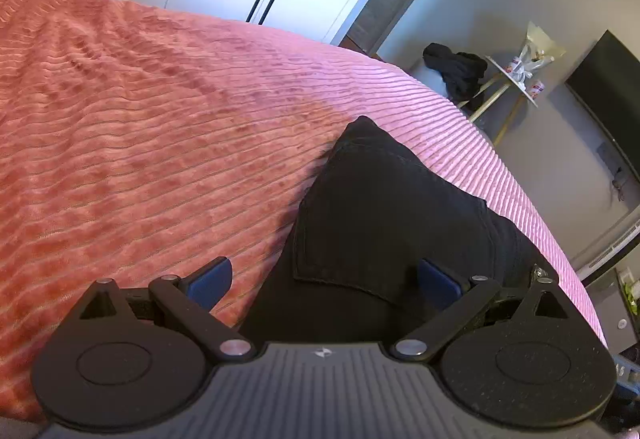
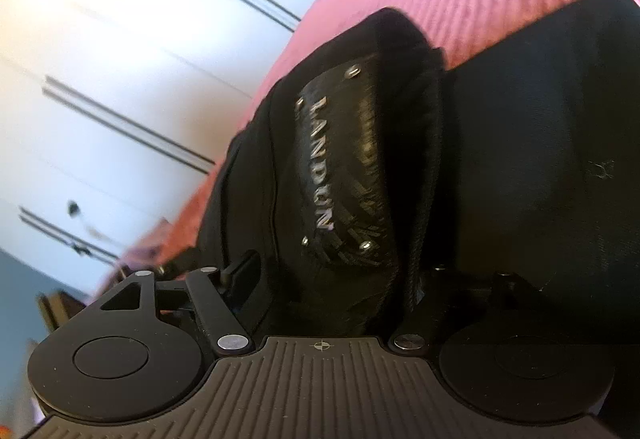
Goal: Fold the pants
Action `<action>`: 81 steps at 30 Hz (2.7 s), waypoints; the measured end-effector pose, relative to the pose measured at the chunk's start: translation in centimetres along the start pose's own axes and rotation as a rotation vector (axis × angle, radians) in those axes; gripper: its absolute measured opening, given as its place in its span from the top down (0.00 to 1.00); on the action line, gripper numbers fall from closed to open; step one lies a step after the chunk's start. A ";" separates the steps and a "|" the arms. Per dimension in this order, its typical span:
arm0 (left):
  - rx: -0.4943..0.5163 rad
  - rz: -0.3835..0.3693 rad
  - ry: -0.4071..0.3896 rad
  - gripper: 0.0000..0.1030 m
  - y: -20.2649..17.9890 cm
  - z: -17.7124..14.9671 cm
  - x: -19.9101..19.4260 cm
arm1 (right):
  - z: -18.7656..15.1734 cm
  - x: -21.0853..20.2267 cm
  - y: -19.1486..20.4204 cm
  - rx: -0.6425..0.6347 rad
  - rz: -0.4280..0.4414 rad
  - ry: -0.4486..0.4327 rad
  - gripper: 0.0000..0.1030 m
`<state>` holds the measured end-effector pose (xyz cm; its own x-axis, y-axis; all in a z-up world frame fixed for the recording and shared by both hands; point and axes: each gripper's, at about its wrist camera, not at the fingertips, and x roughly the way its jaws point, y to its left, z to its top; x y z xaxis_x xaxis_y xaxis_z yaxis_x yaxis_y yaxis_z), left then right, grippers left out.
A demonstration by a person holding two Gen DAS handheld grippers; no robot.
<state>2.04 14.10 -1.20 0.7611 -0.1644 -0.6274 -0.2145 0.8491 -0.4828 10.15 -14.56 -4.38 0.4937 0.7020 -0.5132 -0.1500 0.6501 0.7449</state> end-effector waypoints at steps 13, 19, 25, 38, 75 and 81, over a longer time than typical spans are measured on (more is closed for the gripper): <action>-0.071 0.030 -0.113 0.04 0.7 -0.3 -1.7 | -2.4 -3.7 4.5 -0.091 -0.066 -0.153 0.79; -0.208 -0.004 -0.209 0.04 2.7 -0.2 -3.2 | -1.6 -7.1 8.2 -0.140 0.003 -0.267 0.80; -0.138 -0.012 -0.208 0.04 1.8 -0.2 -3.2 | -0.7 -10.2 9.8 -0.154 0.013 -0.333 0.81; 0.172 0.044 -0.003 0.04 -2.5 -1.4 -0.2 | -2.5 -7.3 -1.3 0.085 -0.393 -0.222 0.70; 0.346 -0.093 0.223 0.04 -5.0 -3.5 2.6 | 4.9 6.6 4.1 -0.381 -0.785 -0.236 0.82; 0.332 -0.096 0.226 0.04 -4.7 -3.3 2.9 | 2.6 4.8 4.9 -0.410 -0.730 -0.221 0.80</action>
<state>3.27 7.94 -2.77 0.6066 -0.3258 -0.7252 0.0884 0.9341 -0.3458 13.96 -8.78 -2.09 0.7360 0.0231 -0.6765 -0.0066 0.9996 0.0269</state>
